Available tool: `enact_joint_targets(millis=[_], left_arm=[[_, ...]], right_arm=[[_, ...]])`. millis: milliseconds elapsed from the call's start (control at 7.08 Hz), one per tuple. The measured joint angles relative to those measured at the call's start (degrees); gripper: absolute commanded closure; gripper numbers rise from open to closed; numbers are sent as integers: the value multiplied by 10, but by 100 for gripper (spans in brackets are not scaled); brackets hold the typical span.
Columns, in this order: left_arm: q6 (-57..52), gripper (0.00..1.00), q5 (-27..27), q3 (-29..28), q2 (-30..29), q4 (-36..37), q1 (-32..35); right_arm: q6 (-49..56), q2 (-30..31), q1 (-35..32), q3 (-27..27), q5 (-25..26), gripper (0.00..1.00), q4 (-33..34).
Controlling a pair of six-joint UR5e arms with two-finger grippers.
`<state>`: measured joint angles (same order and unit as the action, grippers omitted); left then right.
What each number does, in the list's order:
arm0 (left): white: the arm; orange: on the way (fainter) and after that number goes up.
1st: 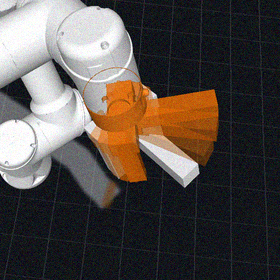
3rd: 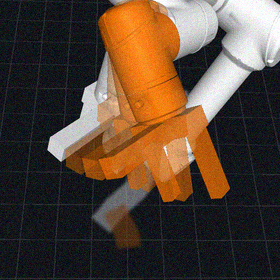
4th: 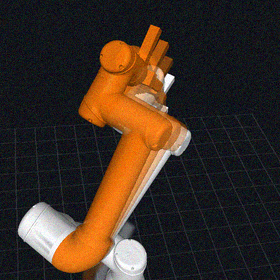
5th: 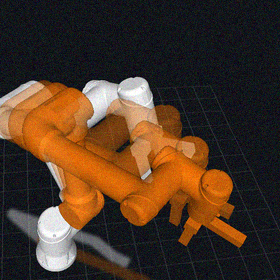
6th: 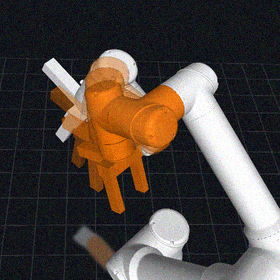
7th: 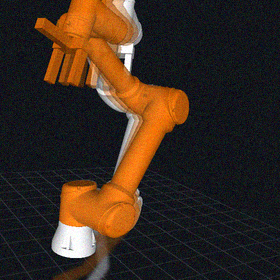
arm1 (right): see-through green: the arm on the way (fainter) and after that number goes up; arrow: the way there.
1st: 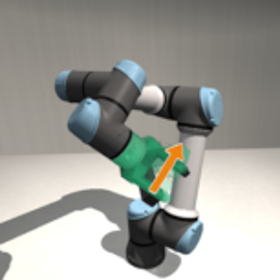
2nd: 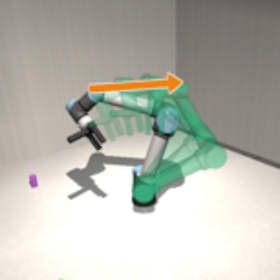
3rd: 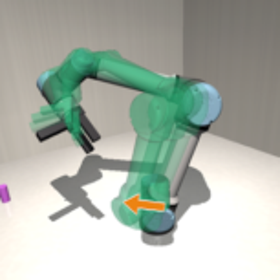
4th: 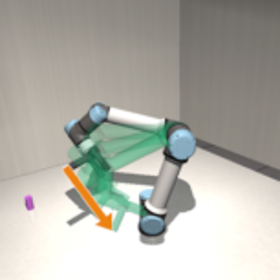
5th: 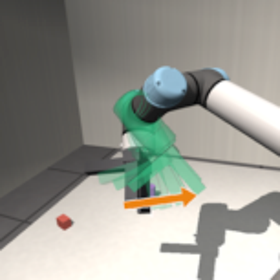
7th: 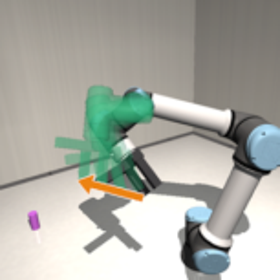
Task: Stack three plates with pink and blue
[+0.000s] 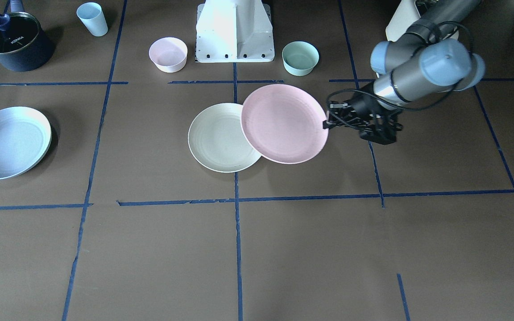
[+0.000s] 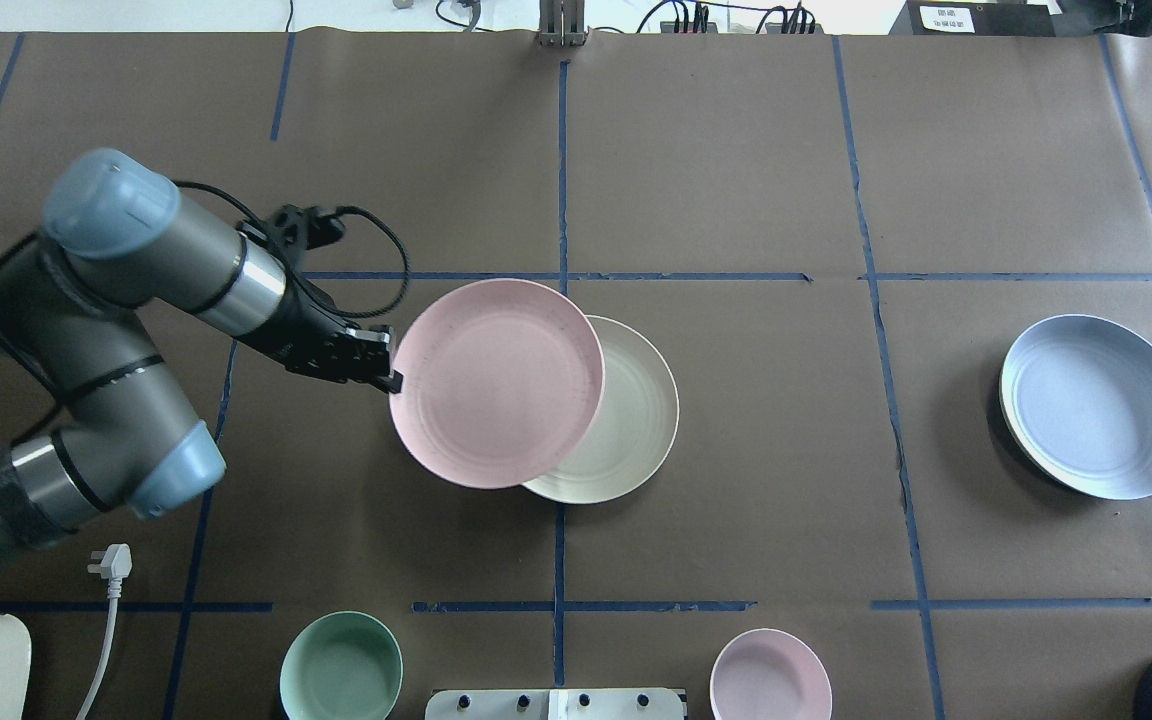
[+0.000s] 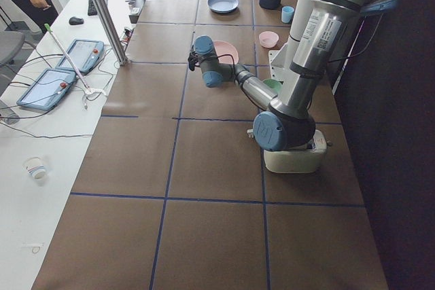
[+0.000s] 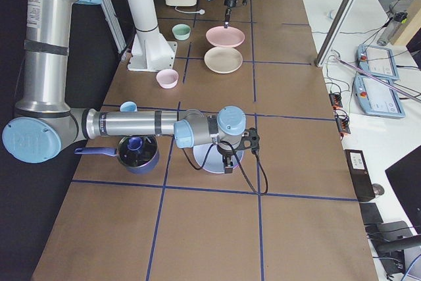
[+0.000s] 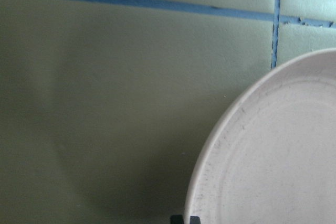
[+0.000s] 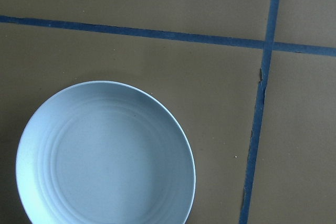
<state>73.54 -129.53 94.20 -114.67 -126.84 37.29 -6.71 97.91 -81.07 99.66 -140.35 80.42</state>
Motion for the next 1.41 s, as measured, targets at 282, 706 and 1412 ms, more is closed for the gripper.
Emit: enact_joint_targets(millis=[282,706,1412], left_arm=[[7,1,57,-19,-35,16,-42],[8,0,84,-29,-61,17,-41],[14,0,67,25,-54,20,5]], right_arm=[[-7,0,3,0,0,0,-9],[-16,2,21,-7,9,0,-10],[-268,14,99,-168,62,10,-333]])
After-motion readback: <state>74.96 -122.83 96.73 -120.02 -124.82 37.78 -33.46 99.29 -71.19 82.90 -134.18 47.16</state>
